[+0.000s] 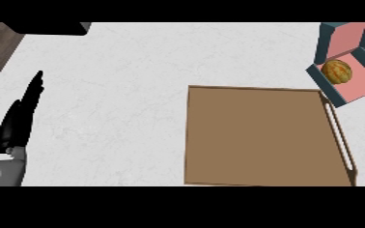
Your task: Pick the squash from the tray and place it in the cardboard box
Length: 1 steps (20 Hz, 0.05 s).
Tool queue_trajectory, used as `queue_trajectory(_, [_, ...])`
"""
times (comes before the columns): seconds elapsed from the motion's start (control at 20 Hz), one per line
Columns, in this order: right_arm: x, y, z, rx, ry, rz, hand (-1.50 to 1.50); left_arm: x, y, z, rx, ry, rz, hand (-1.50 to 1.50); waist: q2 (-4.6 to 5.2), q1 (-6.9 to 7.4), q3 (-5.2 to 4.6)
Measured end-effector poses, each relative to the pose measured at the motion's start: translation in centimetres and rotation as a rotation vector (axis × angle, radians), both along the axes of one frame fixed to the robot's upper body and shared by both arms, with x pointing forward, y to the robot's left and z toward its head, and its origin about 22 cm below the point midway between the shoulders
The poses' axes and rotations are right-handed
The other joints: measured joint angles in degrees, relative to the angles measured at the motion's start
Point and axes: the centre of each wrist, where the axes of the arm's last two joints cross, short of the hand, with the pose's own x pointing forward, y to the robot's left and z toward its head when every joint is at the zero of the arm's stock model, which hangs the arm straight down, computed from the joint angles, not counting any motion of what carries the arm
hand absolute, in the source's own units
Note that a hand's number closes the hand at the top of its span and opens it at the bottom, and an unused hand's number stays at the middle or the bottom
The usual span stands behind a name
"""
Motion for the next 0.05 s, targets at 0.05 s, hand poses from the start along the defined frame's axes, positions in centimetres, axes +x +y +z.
queue_trajectory(0.05, [-0.56,-0.29,-0.14,-0.005,0.009,0.005,-1.5,0.04,-0.06,-0.04,-0.001,0.001,0.002,0.0,0.04,-0.08,0.03])
